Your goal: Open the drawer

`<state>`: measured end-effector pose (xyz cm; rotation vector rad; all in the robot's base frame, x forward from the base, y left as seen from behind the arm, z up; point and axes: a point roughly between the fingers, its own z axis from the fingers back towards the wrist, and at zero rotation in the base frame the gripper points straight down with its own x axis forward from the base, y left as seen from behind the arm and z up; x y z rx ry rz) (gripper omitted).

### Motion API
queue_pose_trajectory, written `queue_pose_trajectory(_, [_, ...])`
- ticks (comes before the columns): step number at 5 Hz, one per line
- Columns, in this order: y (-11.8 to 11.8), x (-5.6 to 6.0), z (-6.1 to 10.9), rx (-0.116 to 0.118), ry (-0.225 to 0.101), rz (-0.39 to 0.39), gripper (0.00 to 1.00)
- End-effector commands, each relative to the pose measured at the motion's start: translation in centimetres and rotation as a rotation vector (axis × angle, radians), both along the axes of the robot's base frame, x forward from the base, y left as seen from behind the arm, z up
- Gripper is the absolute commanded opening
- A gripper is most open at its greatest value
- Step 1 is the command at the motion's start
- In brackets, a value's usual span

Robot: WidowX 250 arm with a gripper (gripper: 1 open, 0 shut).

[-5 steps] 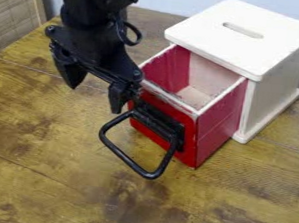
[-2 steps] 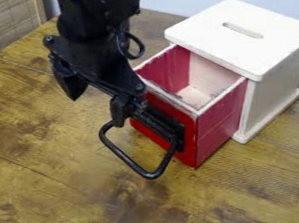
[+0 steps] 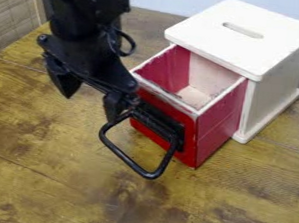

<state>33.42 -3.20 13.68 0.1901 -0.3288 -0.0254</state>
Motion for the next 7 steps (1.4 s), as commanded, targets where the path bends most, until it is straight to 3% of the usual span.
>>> queue_pose_trajectory(1, [0.4, 1.0, 2.0, -0.018, -0.061, -0.057, 1.0])
queue_pose_trajectory(2, [-0.2, 1.4, 1.9, -0.017, -0.053, -0.127, 1.0])
queue_pose_trajectory(4, [-2.1, 0.7, 1.8, -0.012, -0.032, -0.044, 1.0])
queue_pose_trajectory(5, [-2.4, 0.7, 1.8, -0.001, -0.044, -0.032, 1.0])
queue_pose_trajectory(6, [-2.0, -0.2, 1.7, 0.008, -0.052, -0.053, 1.0])
queue_pose_trajectory(7, [-1.4, -0.3, 2.3, 0.006, -0.055, -0.079, 1.0])
